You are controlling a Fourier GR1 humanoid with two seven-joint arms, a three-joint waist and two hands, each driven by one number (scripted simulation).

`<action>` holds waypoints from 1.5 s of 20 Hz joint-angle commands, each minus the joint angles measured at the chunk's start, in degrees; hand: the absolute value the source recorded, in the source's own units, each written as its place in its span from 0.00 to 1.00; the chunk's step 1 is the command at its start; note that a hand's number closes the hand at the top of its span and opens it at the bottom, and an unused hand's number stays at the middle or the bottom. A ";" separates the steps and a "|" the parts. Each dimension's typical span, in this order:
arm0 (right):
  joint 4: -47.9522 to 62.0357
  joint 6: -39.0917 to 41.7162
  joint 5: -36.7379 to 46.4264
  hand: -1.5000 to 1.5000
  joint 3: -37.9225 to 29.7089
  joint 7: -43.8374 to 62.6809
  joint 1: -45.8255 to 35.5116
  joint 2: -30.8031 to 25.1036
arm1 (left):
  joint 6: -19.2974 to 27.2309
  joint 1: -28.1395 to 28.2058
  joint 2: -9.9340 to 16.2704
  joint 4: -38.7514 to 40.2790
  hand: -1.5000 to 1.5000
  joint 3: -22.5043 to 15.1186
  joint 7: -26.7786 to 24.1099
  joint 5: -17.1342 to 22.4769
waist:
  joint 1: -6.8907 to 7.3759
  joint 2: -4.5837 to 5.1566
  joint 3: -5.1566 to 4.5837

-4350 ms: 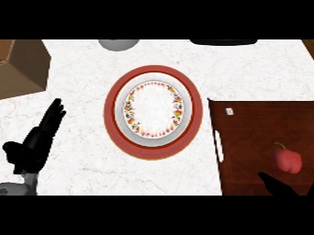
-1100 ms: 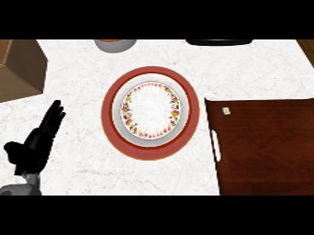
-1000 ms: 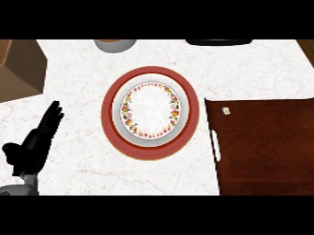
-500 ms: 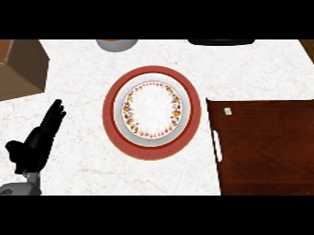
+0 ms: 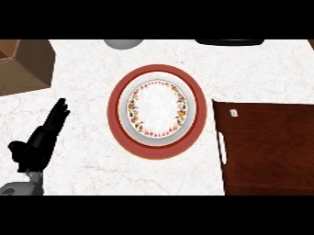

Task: Pick the bell pepper from the tray and place it in the plate

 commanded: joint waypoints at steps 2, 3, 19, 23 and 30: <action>-1.53 3.33 -7.00 1.00 5.15 6.69 -6.49 8.48 | -1.72 0.00 1.13 -0.72 0.50 0.11 0.40 0.61 | 1.67 0.58 0.06; -1.73 3.26 -8.42 1.00 5.55 6.36 -6.91 8.48 | -0.52 -1.64 0.16 -0.42 0.50 -0.58 1.12 -0.25 | 1.00 0.60 0.08; 7.82 -2.08 -28.23 1.00 -11.73 10.18 -27.66 8.61 | -2.01 -4.02 0.46 1.41 0.50 -0.79 0.56 -0.42 | 3.56 1.61 0.18; 12.68 -4.81 -31.58 0.00 -18.36 14.42 -34.97 8.80 | -1.05 -3.91 -1.38 0.89 0.50 -1.73 0.81 -0.60 | 3.72 1.34 0.22; 23.81 -10.66 -41.24 0.00 -27.08 18.21 -46.52 8.90 | -1.96 -4.61 -0.29 0.70 0.50 -1.12 1.50 -0.19 | 4.69 1.07 0.35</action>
